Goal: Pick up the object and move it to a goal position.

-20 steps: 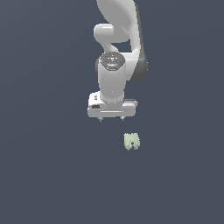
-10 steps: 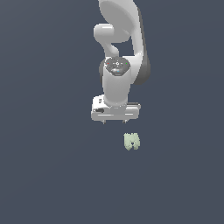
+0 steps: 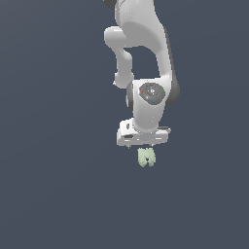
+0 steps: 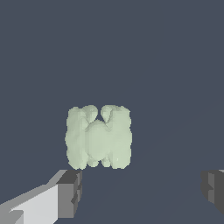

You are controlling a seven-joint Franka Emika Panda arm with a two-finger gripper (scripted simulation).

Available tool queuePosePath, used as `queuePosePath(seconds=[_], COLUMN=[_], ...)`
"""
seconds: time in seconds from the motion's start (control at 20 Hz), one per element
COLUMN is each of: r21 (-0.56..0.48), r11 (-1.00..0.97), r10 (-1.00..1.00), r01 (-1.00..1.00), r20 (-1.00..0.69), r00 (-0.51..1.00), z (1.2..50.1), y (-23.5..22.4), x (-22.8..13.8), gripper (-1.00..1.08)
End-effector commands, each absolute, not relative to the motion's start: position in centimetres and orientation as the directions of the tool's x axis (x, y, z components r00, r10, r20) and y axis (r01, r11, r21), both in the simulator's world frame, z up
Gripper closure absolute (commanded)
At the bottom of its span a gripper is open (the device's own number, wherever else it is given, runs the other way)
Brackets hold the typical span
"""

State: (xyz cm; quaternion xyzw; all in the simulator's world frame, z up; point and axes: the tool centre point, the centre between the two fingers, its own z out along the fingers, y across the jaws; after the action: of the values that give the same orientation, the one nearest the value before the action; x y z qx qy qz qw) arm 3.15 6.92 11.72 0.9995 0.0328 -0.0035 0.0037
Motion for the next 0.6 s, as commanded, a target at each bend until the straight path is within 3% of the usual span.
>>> queuePosePath(seconds=[0.0, 0.55], r21=[0.005, 0.000], r11=[-0.998, -0.997], r10=[0.069, 0.076], r01=[0.069, 0.076], r20=[-0.004, -0.001], r00=[0.998, 0.997], z=[10.7, 9.1], y=[8.3, 10.5], x=[3.7, 4.3], gripper=[-0.92, -0.92])
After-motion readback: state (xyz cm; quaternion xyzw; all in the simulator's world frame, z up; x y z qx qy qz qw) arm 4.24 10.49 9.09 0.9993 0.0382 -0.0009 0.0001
